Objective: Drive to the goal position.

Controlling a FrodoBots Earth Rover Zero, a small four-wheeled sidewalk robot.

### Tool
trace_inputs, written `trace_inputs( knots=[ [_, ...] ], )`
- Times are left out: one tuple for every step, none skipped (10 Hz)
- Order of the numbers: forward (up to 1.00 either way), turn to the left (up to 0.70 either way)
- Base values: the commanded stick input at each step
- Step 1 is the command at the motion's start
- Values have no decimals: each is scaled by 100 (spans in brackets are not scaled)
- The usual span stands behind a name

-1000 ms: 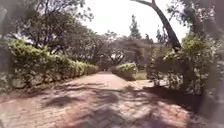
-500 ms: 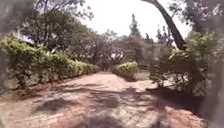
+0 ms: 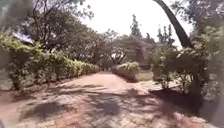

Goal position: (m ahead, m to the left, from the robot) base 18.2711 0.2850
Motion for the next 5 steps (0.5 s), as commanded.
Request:
trace_inputs(
  knots=[
    [50, 0],
    [50, 0],
    [50, 0],
    [50, 0],
    [50, 0]
  ],
)
